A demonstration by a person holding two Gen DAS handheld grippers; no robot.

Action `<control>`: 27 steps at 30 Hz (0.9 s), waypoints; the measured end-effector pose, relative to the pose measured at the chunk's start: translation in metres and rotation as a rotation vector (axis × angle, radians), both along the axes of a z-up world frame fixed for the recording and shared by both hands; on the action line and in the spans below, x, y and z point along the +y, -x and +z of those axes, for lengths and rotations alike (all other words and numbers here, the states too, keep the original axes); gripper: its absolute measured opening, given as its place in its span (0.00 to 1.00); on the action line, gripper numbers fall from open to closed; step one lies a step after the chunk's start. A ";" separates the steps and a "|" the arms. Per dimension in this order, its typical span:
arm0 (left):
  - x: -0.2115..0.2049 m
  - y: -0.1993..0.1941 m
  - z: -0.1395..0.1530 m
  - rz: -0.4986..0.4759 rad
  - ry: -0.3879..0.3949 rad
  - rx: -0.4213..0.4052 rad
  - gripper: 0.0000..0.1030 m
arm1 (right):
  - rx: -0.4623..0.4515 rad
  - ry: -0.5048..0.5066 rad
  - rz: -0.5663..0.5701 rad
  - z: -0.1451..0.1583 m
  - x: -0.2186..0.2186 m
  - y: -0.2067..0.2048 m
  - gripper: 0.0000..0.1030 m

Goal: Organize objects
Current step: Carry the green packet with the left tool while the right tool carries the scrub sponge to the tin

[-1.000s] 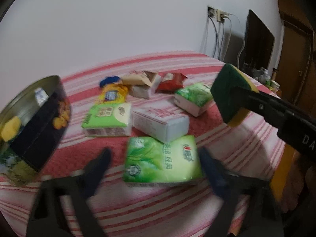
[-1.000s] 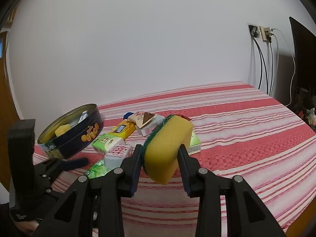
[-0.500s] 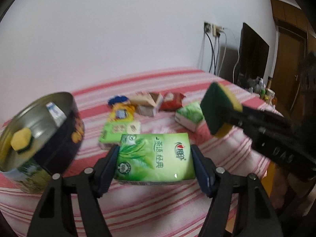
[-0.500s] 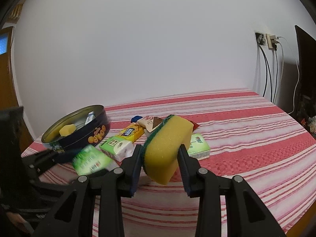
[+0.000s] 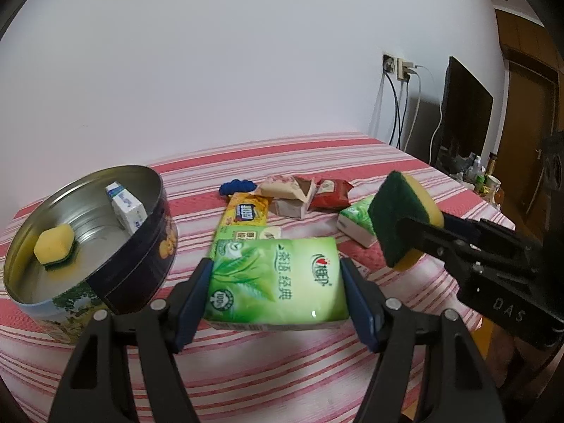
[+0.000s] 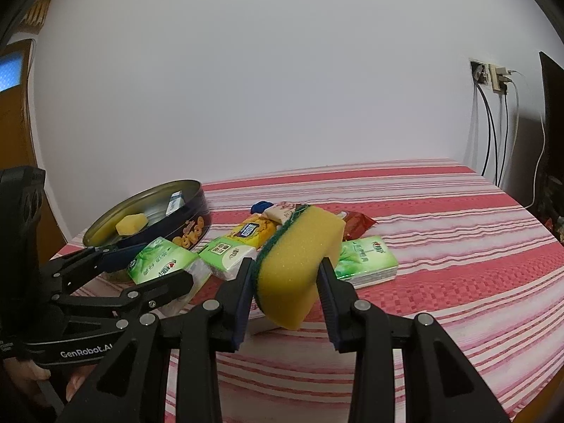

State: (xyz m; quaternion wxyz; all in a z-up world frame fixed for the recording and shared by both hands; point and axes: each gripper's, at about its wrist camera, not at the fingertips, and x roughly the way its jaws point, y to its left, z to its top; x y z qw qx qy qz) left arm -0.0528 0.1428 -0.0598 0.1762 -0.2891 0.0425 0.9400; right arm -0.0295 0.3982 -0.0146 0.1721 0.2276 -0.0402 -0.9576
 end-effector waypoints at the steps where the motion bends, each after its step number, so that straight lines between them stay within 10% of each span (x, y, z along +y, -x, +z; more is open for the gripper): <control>1: -0.001 0.000 0.000 0.002 -0.002 -0.001 0.69 | 0.000 -0.001 0.001 0.000 0.000 0.000 0.37; 27: -0.053 0.001 0.021 0.091 -0.058 0.069 0.69 | 0.029 -0.068 0.071 0.018 -0.035 -0.002 0.37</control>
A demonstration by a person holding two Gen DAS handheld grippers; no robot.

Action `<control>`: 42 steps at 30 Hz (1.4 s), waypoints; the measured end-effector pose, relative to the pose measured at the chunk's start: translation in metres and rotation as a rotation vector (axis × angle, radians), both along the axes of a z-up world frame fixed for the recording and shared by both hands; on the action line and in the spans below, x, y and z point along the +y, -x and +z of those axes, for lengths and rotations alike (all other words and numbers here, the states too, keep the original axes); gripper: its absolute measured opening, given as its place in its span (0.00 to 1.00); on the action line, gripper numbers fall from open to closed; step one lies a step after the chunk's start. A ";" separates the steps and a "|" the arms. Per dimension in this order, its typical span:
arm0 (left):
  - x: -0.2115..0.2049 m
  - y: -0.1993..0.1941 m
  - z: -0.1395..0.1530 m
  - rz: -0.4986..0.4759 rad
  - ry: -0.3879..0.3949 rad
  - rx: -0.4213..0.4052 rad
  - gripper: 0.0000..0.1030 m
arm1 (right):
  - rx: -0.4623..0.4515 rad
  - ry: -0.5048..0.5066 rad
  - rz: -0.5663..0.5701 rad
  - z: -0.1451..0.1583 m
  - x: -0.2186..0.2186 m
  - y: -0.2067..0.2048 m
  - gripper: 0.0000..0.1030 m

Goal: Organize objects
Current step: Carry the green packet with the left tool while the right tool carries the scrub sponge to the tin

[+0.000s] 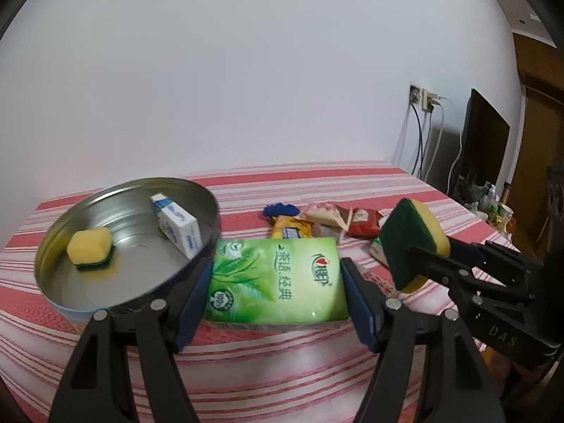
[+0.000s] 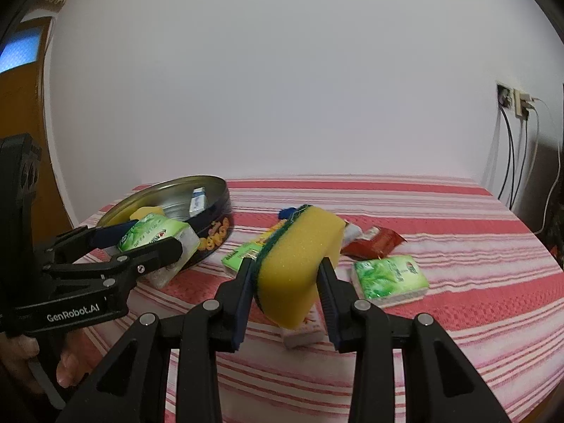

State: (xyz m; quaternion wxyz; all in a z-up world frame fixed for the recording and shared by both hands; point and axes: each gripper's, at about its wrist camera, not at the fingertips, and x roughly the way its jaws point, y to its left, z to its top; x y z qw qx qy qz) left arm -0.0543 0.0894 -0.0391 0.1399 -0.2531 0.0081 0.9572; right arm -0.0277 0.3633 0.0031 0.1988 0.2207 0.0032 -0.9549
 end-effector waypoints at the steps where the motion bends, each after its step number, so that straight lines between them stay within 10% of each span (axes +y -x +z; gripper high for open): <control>1: -0.003 0.000 0.001 0.007 -0.003 0.004 0.69 | 0.003 -0.003 0.006 0.001 -0.002 0.000 0.37; 42: -0.118 0.024 0.013 0.280 -0.019 0.050 0.69 | 0.084 -0.094 0.243 0.052 -0.118 0.022 0.37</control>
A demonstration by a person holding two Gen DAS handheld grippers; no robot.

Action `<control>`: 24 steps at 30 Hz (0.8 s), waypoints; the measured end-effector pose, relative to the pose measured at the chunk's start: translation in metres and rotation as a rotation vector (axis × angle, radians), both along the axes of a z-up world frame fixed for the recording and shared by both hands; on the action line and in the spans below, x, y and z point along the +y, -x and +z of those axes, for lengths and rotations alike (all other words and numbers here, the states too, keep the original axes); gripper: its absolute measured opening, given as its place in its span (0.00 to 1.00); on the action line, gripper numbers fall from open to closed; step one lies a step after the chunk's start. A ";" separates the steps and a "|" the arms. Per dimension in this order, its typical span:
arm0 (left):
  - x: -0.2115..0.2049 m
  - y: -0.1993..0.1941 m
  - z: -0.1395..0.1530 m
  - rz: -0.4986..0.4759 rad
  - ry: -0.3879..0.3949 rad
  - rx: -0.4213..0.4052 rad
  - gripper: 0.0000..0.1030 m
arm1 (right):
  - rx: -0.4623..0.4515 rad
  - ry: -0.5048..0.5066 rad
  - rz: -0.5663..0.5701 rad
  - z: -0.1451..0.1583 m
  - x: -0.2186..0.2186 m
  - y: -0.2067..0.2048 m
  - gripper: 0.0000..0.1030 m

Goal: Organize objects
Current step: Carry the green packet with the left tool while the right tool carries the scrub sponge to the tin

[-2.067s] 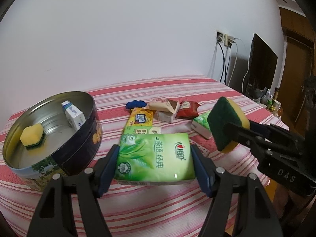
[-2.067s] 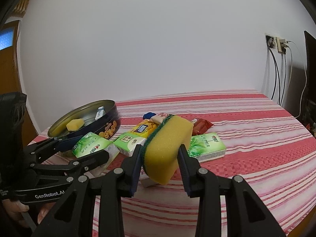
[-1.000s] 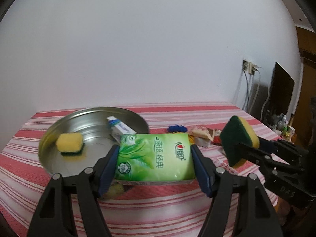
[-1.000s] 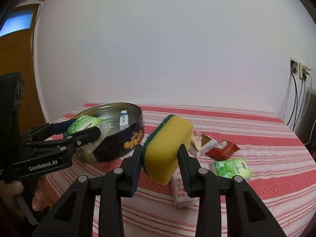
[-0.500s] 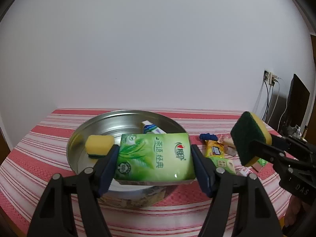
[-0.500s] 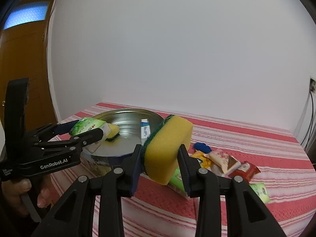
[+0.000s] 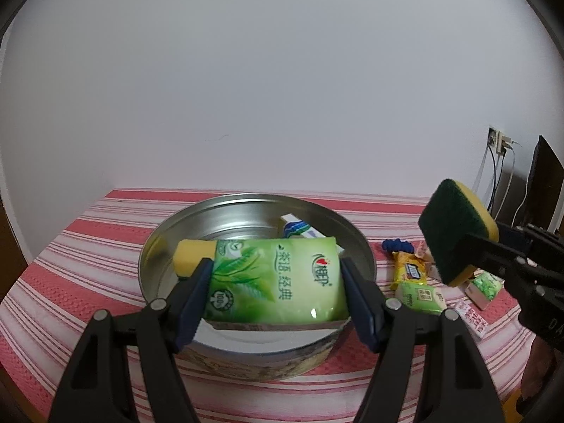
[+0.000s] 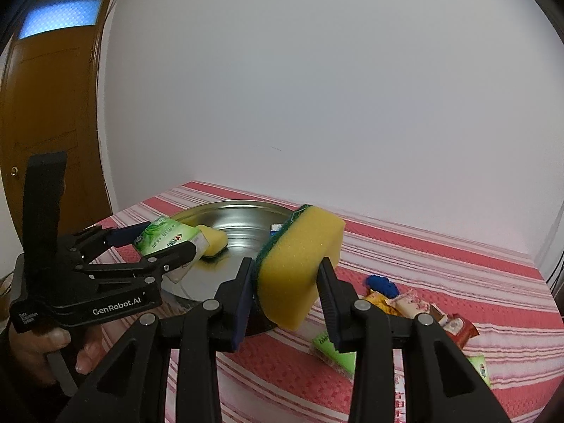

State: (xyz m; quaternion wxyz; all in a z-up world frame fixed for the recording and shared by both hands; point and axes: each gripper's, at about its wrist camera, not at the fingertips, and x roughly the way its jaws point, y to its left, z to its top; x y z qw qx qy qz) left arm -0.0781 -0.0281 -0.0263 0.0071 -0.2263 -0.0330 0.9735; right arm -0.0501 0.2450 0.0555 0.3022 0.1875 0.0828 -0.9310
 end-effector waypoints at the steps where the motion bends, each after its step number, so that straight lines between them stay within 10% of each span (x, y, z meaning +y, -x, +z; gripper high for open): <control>1: -0.001 0.001 0.000 0.003 -0.001 0.001 0.69 | 0.001 -0.001 0.001 0.001 -0.001 0.001 0.37; 24: -0.041 0.026 0.006 0.095 0.073 0.022 0.69 | 0.013 0.028 0.077 0.013 -0.027 0.023 0.37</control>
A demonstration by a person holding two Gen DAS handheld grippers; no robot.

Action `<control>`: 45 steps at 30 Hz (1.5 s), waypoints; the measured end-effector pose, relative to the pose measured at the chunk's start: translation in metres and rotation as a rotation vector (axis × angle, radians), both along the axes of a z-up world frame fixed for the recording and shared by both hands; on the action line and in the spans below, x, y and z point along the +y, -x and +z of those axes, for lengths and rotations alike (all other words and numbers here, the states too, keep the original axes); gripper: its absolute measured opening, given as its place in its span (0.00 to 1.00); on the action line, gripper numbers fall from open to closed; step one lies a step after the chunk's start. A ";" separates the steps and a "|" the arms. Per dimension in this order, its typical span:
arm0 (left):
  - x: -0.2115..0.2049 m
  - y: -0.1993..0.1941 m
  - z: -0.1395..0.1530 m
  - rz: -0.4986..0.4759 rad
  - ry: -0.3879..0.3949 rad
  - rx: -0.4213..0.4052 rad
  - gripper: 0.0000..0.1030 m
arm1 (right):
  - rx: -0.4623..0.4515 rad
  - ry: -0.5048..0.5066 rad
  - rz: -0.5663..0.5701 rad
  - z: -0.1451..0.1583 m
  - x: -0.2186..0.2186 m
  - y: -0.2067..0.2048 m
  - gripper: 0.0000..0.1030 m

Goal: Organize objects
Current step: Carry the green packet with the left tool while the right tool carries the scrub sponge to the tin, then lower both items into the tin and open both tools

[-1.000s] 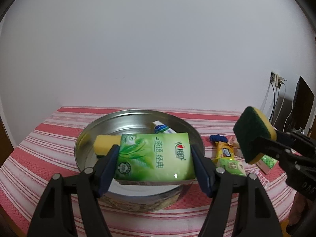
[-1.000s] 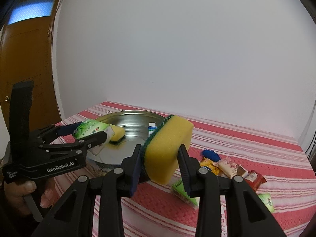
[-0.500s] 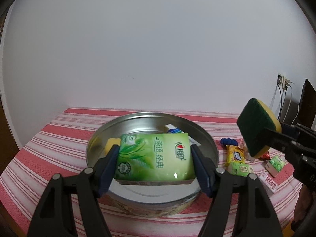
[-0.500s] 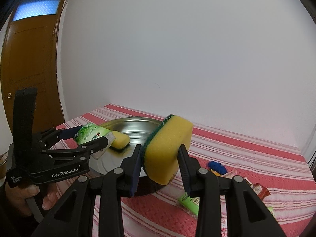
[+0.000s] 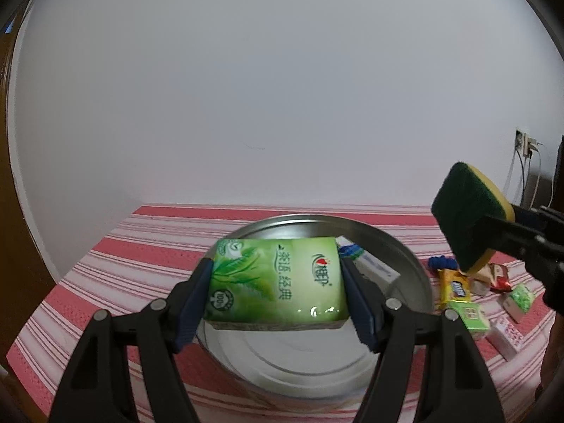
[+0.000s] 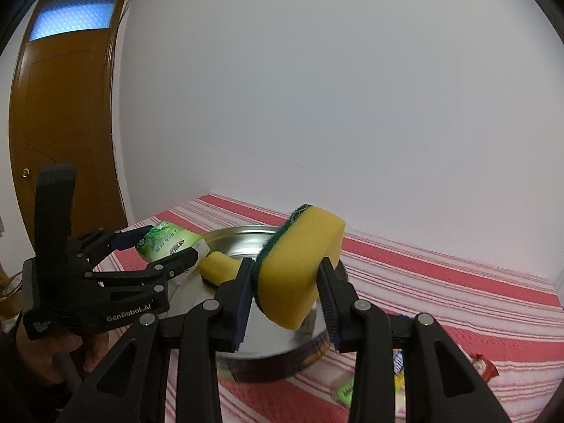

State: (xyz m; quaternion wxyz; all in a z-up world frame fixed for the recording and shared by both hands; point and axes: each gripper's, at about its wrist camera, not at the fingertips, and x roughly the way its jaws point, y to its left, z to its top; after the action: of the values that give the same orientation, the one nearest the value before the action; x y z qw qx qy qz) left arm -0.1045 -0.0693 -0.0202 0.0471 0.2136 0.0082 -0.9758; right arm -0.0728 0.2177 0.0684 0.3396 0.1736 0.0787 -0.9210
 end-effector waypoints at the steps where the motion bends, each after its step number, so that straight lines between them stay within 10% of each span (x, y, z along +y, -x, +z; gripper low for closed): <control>1: -0.001 0.000 0.000 0.007 0.006 0.000 0.69 | -0.001 0.003 0.004 0.000 -0.002 0.003 0.37; 45: -0.011 0.056 -0.026 0.016 0.012 -0.200 0.69 | -0.219 -0.114 0.080 -0.062 -0.078 0.073 0.37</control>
State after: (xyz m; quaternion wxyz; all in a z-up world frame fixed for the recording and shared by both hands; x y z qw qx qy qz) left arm -0.1603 -0.0804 -0.0461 0.0567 0.3096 -0.0006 -0.9492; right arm -0.1462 0.1396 0.0065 0.3722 0.2891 0.1002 -0.8763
